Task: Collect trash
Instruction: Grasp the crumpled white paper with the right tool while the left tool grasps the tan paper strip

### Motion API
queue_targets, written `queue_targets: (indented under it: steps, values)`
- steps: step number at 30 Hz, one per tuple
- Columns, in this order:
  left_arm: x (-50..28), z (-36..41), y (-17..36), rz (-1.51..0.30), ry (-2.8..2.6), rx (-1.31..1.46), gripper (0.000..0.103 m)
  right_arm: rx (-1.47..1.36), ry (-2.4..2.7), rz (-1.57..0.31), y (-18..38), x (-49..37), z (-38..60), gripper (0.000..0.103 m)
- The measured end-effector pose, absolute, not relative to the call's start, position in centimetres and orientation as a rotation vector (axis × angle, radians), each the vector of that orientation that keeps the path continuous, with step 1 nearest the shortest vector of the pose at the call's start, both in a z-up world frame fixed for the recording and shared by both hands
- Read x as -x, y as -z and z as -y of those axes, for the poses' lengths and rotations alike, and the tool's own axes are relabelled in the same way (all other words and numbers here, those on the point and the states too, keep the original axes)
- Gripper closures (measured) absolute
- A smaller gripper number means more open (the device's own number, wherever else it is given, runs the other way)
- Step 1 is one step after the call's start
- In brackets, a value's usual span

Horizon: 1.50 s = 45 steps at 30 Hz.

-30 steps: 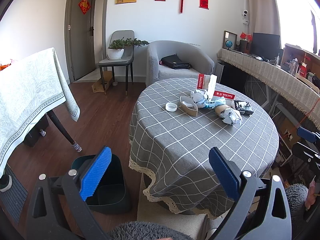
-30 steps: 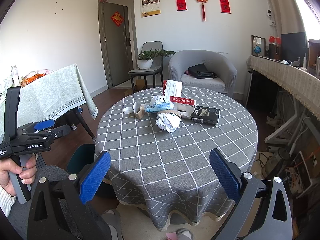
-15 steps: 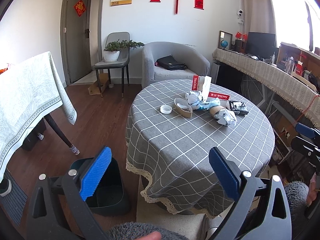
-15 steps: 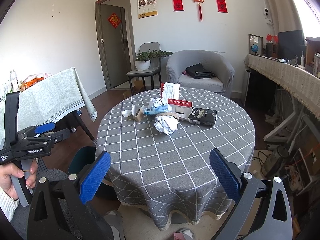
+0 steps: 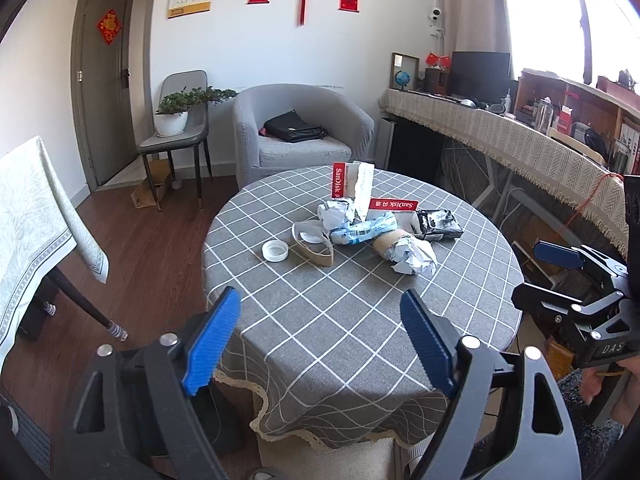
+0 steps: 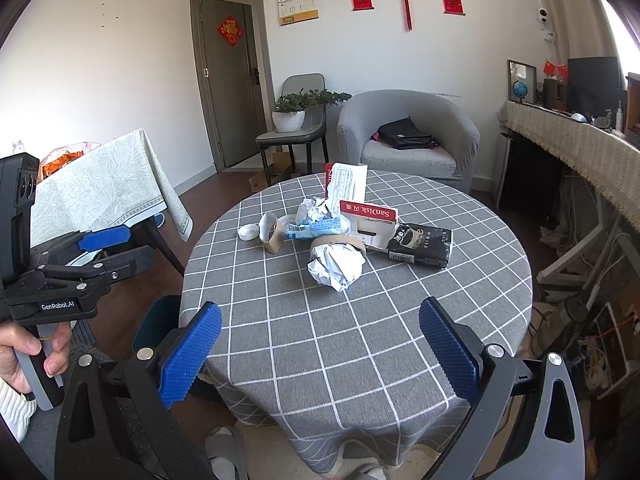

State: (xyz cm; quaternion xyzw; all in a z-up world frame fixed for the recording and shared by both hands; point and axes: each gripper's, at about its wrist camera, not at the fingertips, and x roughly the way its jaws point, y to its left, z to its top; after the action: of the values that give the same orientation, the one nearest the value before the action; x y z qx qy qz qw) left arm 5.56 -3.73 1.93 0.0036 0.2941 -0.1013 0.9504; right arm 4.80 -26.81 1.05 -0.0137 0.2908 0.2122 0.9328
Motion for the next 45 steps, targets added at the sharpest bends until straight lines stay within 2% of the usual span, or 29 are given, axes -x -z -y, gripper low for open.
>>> queue_targets:
  steps: [5,10,16,18,28,30,35,39,42,45]
  values:
    - [-8.9,4.5,-1.0,-0.655,0.252,0.017,0.033,0.050,-0.428,-0.622,-0.3,-7.3,26.3,0.003]
    - [-12.3,5.2,0.1,-0.699,0.242,0.051,0.038,0.065,-0.433,-0.665,1.1,-9.6,25.2,0.005]
    - [-16.0,5.7,1.4,-0.759,0.249,0.091,0.053,0.063,-0.429,-0.726,2.9,-12.2,24.4,0.016]
    - [-17.0,5.6,2.0,-0.781,0.254,0.115,0.053,0.053,-0.425,-0.744,3.4,-13.1,24.4,0.024]
    - [-20.1,5.1,3.9,-0.855,0.224,0.210,0.053,0.037,-0.437,-0.786,4.3,-15.5,23.7,0.042]
    - [-20.6,5.0,4.0,-0.864,0.207,0.221,0.053,0.034,-0.437,-0.794,4.4,-15.8,23.6,0.048]
    - [-21.5,4.6,4.4,-0.886,0.158,0.244,0.052,0.011,-0.447,-0.803,4.5,-16.2,23.9,0.054]
    - [-22.1,4.4,4.0,-0.891,0.107,0.232,0.045,0.006,-0.459,-0.805,4.5,-16.0,24.1,0.057]
    - [-22.8,4.2,4.0,-0.900,0.101,0.236,0.046,0.007,-0.465,-0.805,4.3,-15.8,24.4,0.057]
    - [-23.3,4.3,4.3,-0.913,0.104,0.217,0.058,-0.011,-0.476,-0.798,3.8,-15.6,25.1,0.057]
